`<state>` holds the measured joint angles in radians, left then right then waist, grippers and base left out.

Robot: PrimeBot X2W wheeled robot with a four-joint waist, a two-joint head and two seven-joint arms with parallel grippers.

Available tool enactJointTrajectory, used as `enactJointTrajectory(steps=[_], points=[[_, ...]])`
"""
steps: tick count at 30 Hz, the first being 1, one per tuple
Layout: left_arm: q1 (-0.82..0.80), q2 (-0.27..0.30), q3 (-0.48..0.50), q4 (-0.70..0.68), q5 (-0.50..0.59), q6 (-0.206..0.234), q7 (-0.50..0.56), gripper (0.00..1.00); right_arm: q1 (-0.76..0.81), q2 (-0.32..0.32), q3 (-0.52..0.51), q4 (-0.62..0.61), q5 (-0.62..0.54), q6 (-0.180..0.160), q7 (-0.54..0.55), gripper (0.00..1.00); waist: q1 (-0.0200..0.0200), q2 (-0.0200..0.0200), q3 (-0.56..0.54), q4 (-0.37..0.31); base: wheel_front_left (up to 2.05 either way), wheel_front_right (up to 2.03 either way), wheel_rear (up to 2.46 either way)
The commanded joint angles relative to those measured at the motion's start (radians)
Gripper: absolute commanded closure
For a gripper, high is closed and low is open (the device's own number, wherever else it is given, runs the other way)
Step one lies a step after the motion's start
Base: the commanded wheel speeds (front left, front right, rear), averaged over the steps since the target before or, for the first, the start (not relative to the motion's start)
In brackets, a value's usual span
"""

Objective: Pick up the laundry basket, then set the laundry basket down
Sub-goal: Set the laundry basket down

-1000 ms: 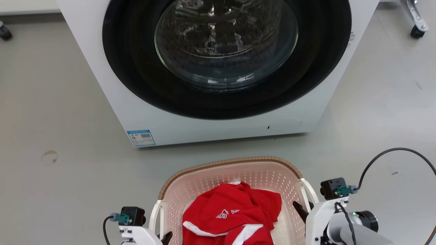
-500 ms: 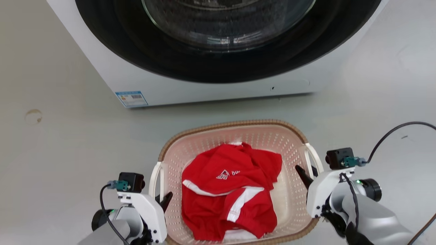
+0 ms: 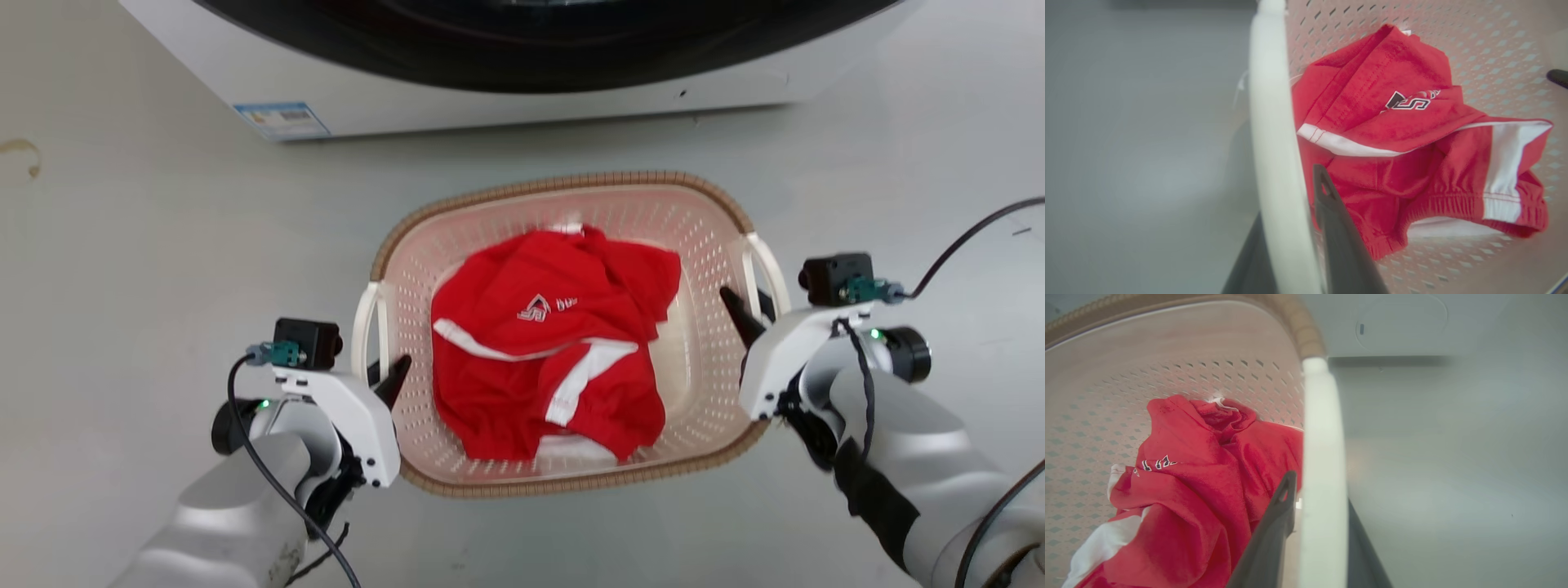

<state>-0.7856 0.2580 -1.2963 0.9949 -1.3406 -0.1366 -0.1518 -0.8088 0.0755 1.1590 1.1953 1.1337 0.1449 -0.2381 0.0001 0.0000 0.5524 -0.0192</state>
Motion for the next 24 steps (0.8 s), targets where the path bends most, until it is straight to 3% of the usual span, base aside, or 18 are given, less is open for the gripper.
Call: enactJointTrajectory(steps=[1,24], points=[[-0.022,0.133,0.017,0.047,0.017,0.006,-0.021,1.0,-0.018,-0.126,-0.026,0.061,-0.023,-0.014,-0.023,1.0,0.0,0.0,0.057,0.005,0.0,0.0,0.0],[-0.206,0.131,0.016,0.032,0.092,0.006,-0.054,1.0,-0.069,-0.126,-0.426,-0.032,-0.42,-0.014,-0.024,1.0,0.0,0.0,0.317,0.009,0.0,0.0,0.0]])
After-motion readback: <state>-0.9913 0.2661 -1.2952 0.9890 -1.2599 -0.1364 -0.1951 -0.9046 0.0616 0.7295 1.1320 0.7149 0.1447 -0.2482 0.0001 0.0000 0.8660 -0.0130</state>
